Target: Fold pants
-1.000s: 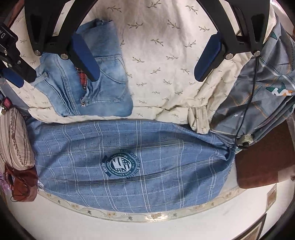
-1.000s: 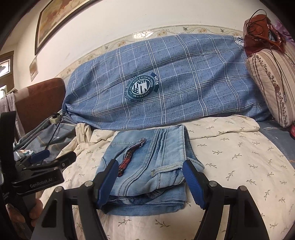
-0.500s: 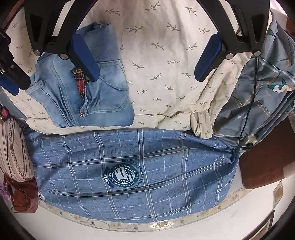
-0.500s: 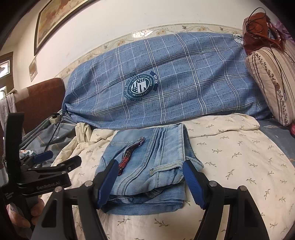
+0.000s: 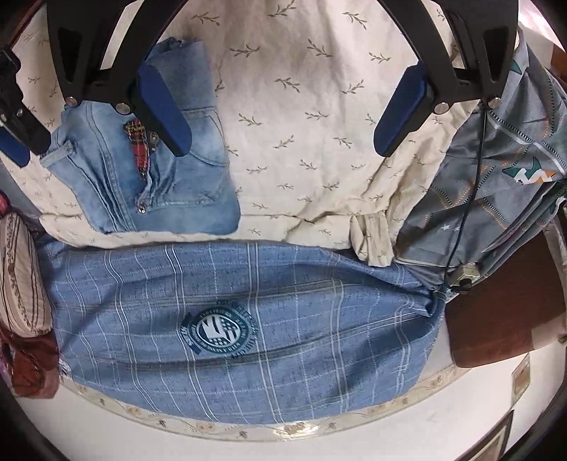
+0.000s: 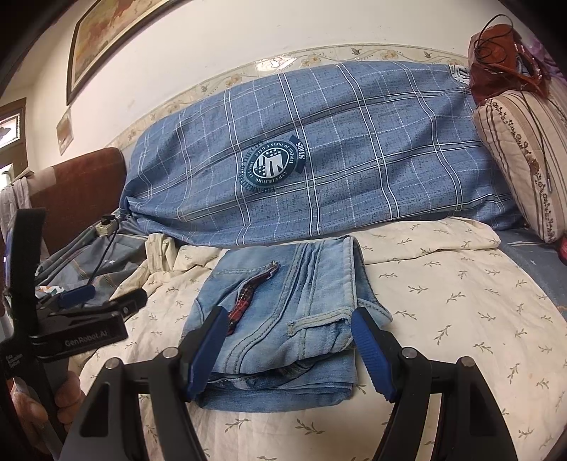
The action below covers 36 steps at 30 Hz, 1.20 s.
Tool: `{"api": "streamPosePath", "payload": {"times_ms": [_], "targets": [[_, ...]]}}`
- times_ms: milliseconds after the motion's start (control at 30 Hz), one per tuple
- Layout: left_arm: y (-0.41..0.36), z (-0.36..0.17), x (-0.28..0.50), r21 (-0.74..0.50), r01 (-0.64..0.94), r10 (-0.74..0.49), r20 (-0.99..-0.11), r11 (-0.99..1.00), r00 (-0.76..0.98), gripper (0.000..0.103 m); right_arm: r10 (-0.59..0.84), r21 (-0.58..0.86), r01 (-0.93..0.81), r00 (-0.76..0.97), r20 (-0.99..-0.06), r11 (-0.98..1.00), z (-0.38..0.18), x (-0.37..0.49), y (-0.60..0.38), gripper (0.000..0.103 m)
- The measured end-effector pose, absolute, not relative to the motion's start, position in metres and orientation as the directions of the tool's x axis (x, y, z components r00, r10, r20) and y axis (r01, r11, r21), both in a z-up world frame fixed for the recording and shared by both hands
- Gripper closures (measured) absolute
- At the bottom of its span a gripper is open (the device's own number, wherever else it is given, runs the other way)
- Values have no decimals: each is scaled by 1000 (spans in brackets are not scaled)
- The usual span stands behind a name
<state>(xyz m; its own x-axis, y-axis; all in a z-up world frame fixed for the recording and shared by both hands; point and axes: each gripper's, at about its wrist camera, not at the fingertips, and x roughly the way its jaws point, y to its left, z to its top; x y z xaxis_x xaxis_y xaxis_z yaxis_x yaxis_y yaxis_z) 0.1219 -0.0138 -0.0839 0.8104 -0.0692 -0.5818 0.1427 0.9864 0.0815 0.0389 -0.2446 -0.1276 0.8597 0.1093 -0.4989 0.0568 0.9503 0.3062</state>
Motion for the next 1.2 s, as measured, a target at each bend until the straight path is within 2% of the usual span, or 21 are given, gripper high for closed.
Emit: {"api": "streamPosePath", "payload": {"times_ms": [200, 333, 467, 533, 600, 767, 1200], "targets": [[-5, -80, 126, 36, 128, -83, -587, 991, 805, 1, 106, 288, 50, 860, -499, 956, -127, 39, -241, 28], [-3, -73, 119, 59, 101, -53, -540, 993, 840, 1, 101, 268, 40, 866, -491, 963, -126, 37, -238, 28], [-5, -55, 93, 126, 18, 31, -377, 992, 926, 1, 92, 254, 23, 898, -430, 967, -117, 28, -236, 28], [-6, -47, 78, 135, 8, 31, -285, 991, 958, 0, 83, 247, 12, 926, -369, 969, -110, 18, -236, 28], [-8, -46, 68, 135, 27, 5, -235, 991, 972, 0, 75, 242, 14, 931, -357, 970, -108, 16, -236, 28], [-17, -51, 79, 165, 67, -14, -303, 984, 953, 0, 82, 261, 36, 900, -427, 965, -115, 28, -238, 28], [-17, -65, 96, 131, 98, -32, -434, 987, 900, 0, 80, 288, 65, 881, -466, 956, -123, 33, -246, 28]]}}
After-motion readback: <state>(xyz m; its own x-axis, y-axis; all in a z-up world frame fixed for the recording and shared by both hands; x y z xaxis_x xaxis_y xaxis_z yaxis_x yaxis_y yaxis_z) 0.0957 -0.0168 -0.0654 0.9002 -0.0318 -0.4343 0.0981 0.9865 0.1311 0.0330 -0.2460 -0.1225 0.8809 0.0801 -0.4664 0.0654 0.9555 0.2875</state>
